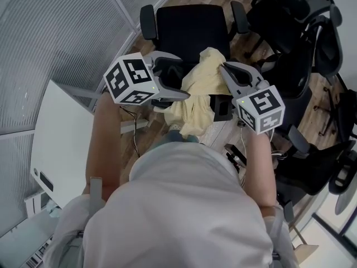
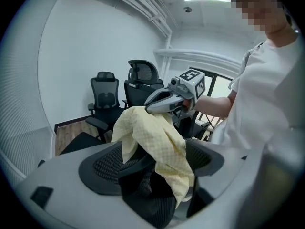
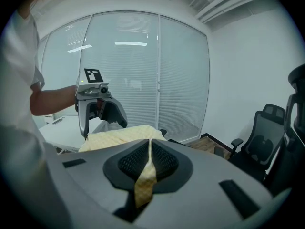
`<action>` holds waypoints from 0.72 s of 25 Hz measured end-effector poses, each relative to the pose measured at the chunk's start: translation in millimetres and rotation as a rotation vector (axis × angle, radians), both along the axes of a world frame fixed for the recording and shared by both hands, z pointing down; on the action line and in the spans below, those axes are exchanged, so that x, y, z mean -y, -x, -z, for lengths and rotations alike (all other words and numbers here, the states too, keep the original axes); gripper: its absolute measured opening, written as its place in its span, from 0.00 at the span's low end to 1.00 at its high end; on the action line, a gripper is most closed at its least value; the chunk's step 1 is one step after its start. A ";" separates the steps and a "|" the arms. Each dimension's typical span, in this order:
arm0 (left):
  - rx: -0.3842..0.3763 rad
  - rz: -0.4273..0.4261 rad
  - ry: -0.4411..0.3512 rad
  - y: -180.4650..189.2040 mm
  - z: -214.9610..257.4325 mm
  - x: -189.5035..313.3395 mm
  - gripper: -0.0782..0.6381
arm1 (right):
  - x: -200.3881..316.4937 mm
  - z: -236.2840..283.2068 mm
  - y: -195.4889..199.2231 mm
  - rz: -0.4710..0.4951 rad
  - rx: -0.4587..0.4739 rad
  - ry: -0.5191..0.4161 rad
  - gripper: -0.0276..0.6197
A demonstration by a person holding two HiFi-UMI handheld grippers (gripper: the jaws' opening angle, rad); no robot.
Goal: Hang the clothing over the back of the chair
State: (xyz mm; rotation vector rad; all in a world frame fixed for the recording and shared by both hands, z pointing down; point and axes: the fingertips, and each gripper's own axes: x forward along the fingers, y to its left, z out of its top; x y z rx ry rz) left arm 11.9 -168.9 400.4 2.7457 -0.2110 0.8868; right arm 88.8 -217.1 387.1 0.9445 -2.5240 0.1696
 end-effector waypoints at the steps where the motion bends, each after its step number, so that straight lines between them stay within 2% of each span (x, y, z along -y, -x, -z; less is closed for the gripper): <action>1: -0.015 0.013 -0.004 3.0 1.2 -0.9 0.70 | 0.4 -0.1 -0.6 0.000 -0.003 0.002 0.09; 8: -0.255 0.145 -0.021 12.9 22.9 -3.4 0.64 | 3.5 -2.5 0.0 -0.005 -0.049 -0.011 0.09; 12: -0.495 0.220 -0.019 18.1 46.0 -9.4 0.60 | 4.5 -4.5 -0.2 -0.001 -0.035 0.009 0.09; 14: -0.598 0.276 -0.051 23.8 57.4 -8.2 0.59 | 4.6 -3.7 -0.9 0.007 -0.020 0.024 0.09; 16: -0.635 0.338 -0.113 32.1 61.9 -6.2 0.55 | 4.7 -0.9 -2.0 0.008 0.017 0.036 0.09; 18: -0.625 0.388 -0.171 39.1 61.9 -4.1 0.48 | 5.5 4.6 -6.0 -0.008 0.062 0.033 0.09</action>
